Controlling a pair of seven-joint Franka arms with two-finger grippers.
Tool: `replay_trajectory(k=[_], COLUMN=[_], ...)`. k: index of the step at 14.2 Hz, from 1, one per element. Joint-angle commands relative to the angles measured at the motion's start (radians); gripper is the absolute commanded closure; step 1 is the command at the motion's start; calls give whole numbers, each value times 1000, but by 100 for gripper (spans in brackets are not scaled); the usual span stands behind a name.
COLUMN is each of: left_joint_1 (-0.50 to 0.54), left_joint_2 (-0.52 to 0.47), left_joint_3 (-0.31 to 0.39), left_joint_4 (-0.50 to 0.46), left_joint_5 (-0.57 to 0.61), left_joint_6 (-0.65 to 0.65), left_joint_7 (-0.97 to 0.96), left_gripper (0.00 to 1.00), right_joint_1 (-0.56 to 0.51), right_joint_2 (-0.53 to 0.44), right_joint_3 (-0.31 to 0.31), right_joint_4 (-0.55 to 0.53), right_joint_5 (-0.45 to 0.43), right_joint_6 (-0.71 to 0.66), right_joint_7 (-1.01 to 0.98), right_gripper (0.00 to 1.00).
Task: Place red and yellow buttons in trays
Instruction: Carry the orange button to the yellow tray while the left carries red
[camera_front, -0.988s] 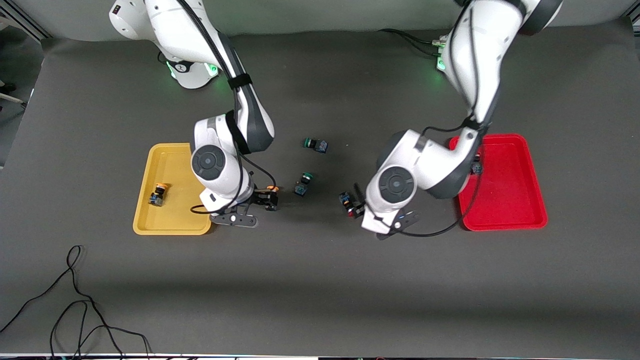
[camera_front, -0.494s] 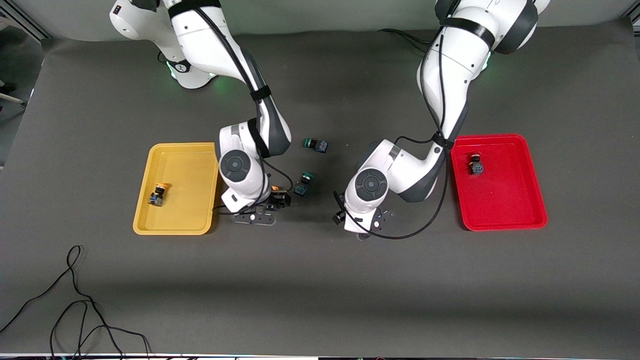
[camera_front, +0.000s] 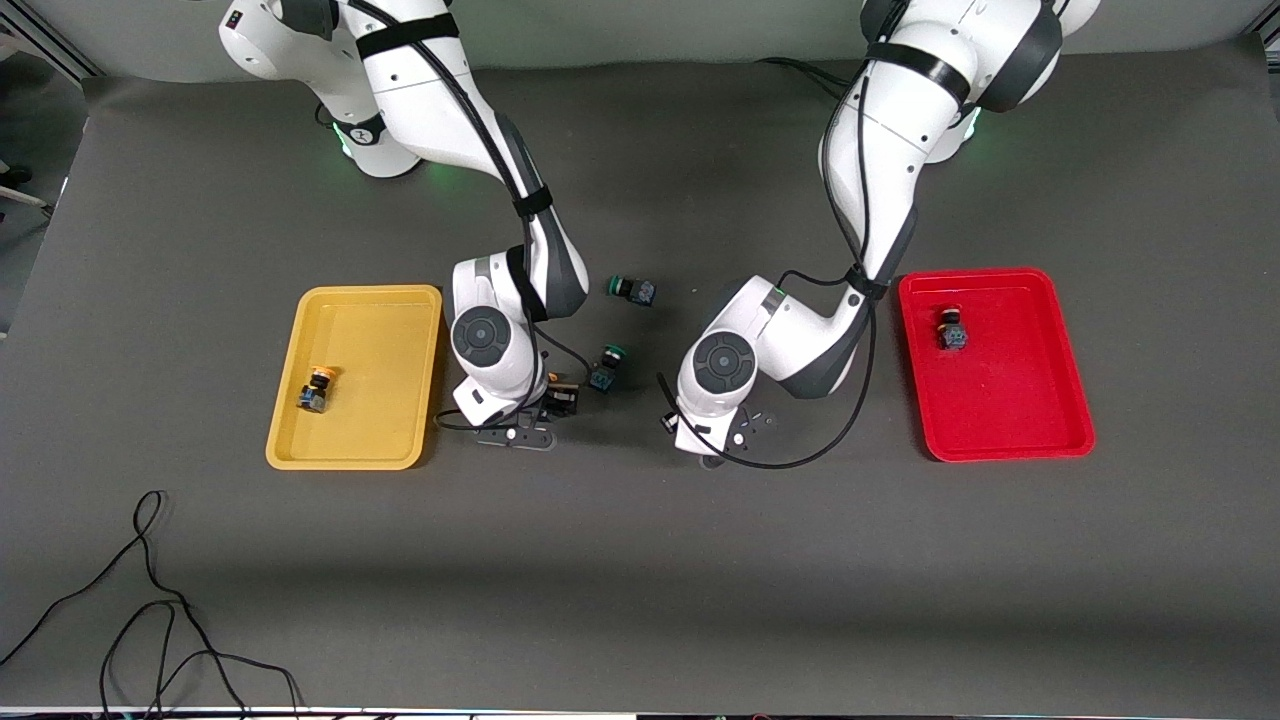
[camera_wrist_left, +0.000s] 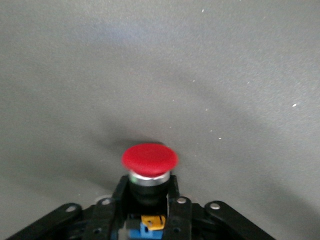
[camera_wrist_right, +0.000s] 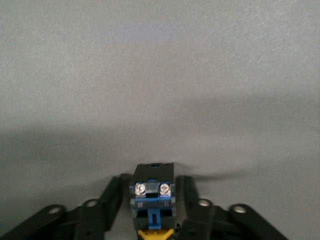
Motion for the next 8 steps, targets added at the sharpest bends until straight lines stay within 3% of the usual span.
replay_trajectory(k=[1, 5, 8], left_joint_1=[-7, 82, 191], left_joint_2=[-34, -164, -319], left_joint_3=[17, 18, 24], left_joint_4=[-24, -6, -70], left_joint_5=[4, 0, 5], left_joint_6=[-23, -294, -477], left_joint_7=[36, 157, 367], left_gripper=[100, 100, 100], right_joint_1=[-2, -43, -48], right_joint_2=[-22, -70, -118], right_joint_3=[-7, -50, -182], right_joint_4=[-8, 26, 25], right_joint_5=[23, 9, 9], right_joint_6=[5, -131, -268], right_joint_7=[-8, -55, -253], right_gripper=[100, 100, 100])
